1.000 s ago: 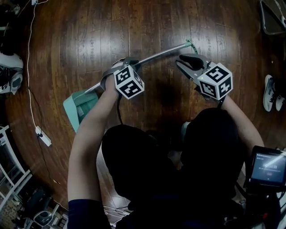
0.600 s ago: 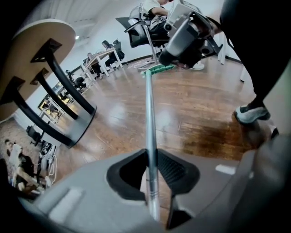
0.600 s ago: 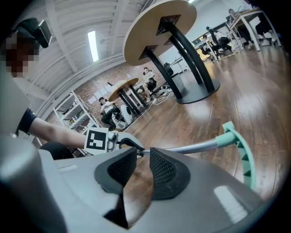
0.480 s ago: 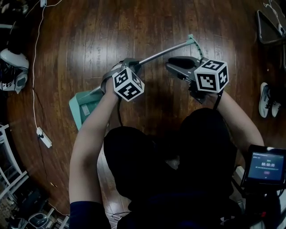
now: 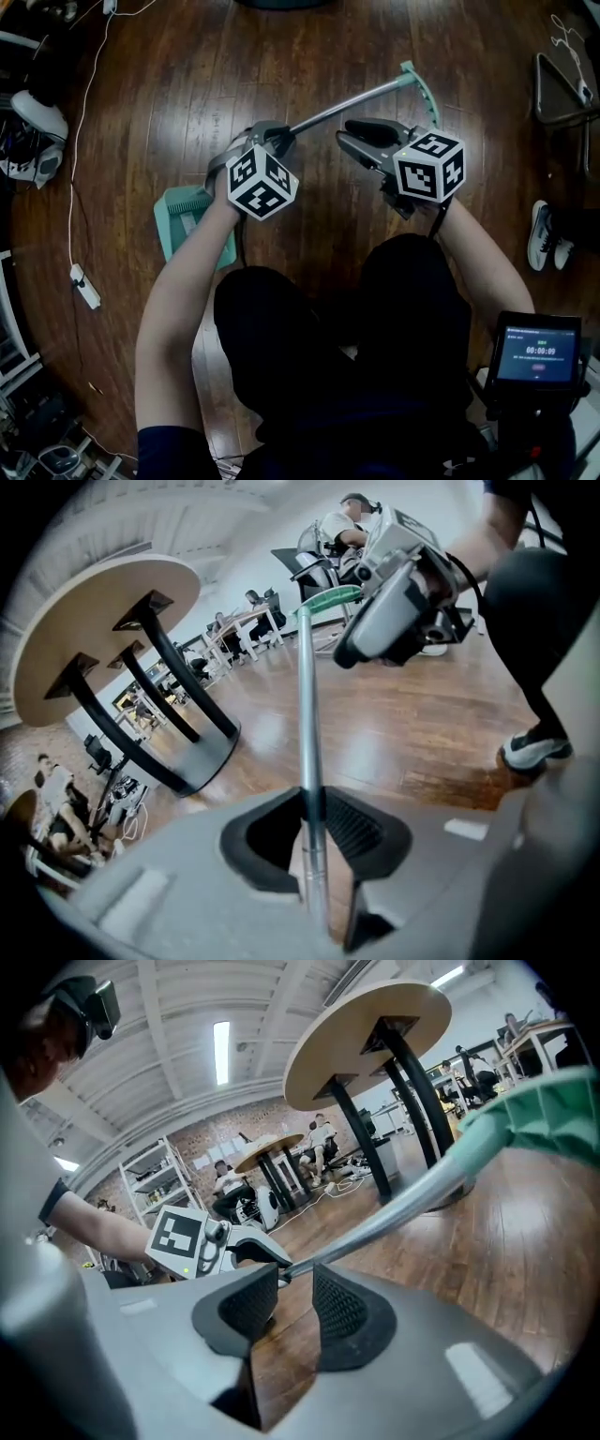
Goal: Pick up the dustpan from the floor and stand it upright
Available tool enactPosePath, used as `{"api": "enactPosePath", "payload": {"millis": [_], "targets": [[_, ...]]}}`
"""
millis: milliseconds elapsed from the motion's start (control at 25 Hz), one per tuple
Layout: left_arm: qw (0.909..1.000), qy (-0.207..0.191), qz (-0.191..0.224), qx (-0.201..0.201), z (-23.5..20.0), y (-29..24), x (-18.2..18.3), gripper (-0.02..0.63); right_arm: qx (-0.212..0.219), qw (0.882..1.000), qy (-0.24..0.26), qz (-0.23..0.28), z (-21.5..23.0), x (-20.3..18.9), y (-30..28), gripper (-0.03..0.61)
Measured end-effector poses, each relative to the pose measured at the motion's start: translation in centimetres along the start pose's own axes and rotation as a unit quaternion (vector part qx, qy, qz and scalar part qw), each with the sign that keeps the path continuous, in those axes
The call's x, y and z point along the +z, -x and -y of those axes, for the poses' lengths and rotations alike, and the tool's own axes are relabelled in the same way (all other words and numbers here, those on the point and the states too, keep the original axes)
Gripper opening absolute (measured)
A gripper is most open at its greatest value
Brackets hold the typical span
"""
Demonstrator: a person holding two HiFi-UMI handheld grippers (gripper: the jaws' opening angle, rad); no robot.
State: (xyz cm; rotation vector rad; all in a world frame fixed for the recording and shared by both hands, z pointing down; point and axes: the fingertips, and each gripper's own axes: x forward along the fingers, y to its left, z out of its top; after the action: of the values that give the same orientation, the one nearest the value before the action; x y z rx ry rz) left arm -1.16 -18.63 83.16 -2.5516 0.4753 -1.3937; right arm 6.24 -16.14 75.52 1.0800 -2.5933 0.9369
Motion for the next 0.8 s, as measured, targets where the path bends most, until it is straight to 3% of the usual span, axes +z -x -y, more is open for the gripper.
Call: {"api": "enactPosePath", "payload": {"millis": [360, 560, 680, 800], "targets": [[0.9982, 0.035, 0.036, 0.034, -2.7, 2.2, 2.3, 0.081, -0.021, 0.999, 0.040, 0.027, -0.6, 3.2, -0.7, 0.156], [0.9963, 0.034, 0.063, 0.047, -2.8, 3.7, 4.6, 0.081, -0.049, 0.996, 0.044, 0.062, 0.0, 5.3, -0.4, 0.158], [0.9941, 0.039, 0.084, 0.057, -3.4, 5.1, 5.6, 0.081, -0.037, 0.992, 0.062, 0.099, -0.8, 7.5, 0.3, 0.181], [0.9923, 0.040, 0.100, 0.061, -4.1, 6.2, 6.4, 0.081, -0.015, 0.985, 0.113, 0.127, -2.6, 9.4, 0.8, 0.181]]}}
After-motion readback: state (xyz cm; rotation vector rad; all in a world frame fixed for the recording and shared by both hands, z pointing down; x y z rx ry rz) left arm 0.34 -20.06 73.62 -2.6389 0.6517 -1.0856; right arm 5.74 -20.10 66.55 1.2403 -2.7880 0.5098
